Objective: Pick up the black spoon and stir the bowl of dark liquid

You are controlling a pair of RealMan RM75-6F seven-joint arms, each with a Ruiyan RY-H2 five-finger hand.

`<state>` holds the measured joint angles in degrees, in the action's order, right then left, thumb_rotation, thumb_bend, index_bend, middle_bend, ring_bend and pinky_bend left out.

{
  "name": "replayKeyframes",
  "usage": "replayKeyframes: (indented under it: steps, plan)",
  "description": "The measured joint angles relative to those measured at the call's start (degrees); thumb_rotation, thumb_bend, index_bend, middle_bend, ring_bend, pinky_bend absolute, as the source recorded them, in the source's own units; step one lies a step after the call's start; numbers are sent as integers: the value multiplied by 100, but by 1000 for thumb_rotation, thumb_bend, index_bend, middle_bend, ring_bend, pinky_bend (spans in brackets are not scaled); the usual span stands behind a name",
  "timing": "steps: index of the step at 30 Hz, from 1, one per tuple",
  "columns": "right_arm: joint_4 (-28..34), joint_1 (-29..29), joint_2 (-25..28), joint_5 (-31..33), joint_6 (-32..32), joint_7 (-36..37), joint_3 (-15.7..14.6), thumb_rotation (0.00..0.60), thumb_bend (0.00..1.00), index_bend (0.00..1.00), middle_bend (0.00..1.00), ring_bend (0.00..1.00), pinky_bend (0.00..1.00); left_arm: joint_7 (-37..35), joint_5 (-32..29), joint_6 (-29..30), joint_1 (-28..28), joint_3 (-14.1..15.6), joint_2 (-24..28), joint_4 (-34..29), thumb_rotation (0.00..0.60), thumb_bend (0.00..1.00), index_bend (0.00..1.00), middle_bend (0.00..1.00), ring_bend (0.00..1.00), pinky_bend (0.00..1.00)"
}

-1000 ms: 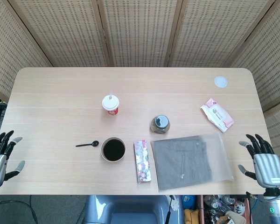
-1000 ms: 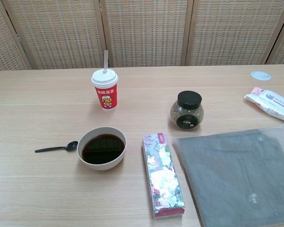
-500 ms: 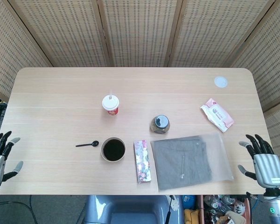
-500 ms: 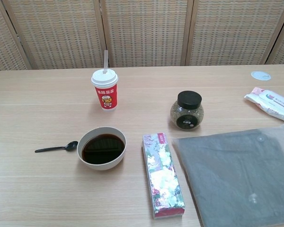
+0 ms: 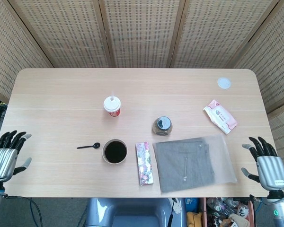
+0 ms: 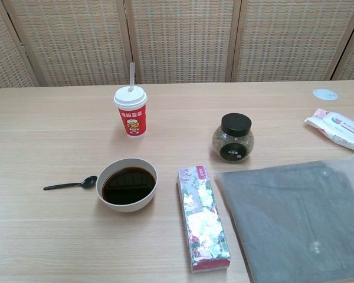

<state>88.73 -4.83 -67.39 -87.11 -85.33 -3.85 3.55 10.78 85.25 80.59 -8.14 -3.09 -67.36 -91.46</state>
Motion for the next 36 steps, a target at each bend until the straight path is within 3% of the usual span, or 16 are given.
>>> replayKeyframes:
  steps: [6, 12, 24, 36]
  plan:
    - [17, 0, 16, 35, 39, -22, -9, 600, 88, 303, 220, 110, 211, 111, -17, -588, -398, -62, -90, 151, 600, 310, 250, 596, 585, 684]
    - [44, 16, 31, 69, 53, -42, -20, 600, 88, 303, 222, 110, 211, 239, -210, -1247, -837, -135, -213, 308, 600, 310, 323, 747, 724, 761]
    - [74, 18, 44, 107, 108, -57, -36, 600, 88, 303, 222, 110, 211, 595, -891, -2280, -1480, -255, -741, 775, 600, 310, 435, 802, 774, 785]
    - [60, 48, 70, 162, 125, -19, -47, 600, 88, 303, 230, 110, 211, 788, -1405, -2816, -1941, -299, -1329, 1286, 600, 356, 446, 803, 774, 785]
